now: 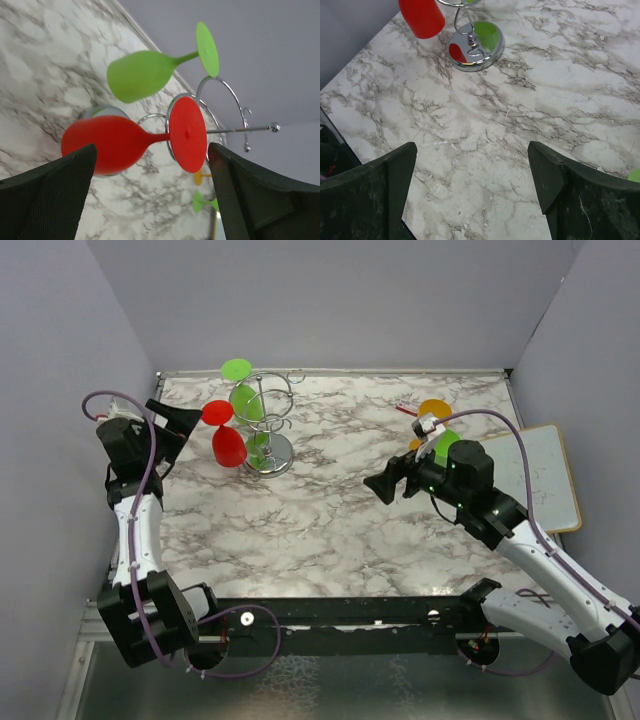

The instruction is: Take the wine glass off the wine glass rack

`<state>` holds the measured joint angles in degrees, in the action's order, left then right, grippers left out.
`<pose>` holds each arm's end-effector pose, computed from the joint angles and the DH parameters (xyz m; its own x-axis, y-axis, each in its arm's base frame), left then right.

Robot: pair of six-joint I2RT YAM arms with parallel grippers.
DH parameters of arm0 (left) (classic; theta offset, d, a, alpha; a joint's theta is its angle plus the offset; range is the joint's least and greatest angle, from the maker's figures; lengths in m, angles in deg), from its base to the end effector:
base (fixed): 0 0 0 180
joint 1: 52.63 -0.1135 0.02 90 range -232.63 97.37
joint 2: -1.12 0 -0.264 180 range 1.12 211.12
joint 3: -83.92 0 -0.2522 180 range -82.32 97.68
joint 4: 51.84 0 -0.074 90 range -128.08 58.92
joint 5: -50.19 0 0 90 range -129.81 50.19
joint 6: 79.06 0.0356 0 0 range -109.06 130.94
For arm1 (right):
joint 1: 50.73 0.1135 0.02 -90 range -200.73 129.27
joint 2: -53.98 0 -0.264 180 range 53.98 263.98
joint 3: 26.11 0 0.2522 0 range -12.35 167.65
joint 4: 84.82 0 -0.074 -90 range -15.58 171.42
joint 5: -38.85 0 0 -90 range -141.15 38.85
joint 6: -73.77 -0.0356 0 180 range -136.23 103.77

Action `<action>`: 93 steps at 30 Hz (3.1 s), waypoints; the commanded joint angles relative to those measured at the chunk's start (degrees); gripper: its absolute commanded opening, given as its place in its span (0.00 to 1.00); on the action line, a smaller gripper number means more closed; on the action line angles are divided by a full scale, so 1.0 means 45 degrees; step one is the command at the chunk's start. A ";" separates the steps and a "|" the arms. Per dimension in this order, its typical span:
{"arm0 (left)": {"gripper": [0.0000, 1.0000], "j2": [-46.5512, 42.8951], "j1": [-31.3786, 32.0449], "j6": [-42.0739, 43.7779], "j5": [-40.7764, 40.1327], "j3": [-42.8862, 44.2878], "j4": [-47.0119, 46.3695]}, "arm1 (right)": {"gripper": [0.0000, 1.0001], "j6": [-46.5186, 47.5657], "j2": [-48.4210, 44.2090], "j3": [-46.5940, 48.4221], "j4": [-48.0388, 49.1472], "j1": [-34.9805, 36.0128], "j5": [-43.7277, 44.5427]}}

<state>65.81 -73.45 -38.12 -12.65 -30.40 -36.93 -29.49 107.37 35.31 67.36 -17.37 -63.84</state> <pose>0.2505 0.0779 0.3311 -0.2213 -0.8032 -0.5531 -0.1057 0.5835 -0.8052 0.1749 0.1245 0.3238 -0.4379 -0.0204 -0.8988 -0.6253 0.7252 0.2882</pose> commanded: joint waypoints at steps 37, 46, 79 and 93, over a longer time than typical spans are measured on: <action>0.32 0.1674 -0.0025 -0.4077 0.3597 -0.0864 -0.4320 | 0.93 -0.0033 -0.0291 -0.0327 0.0701 0.0008 0.0241; 0.29 0.1982 0.0177 -0.4305 0.3747 -0.0687 -0.4612 | 0.92 -0.0038 -0.0177 -0.0356 0.0800 -0.0002 0.0259; 0.00 0.0812 0.0121 -0.5914 0.3570 -0.0919 -0.5163 | 0.92 0.0006 -0.0184 -0.0054 0.0507 0.0008 0.0337; 0.00 -0.1239 -0.0530 -0.4481 0.1711 0.0007 0.0054 | 0.98 0.0132 -0.0370 0.0507 -0.0070 0.0008 0.0472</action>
<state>63.73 -75.13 -61.59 0.20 -33.78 -45.07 -29.42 106.65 35.05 68.03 -17.37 -63.62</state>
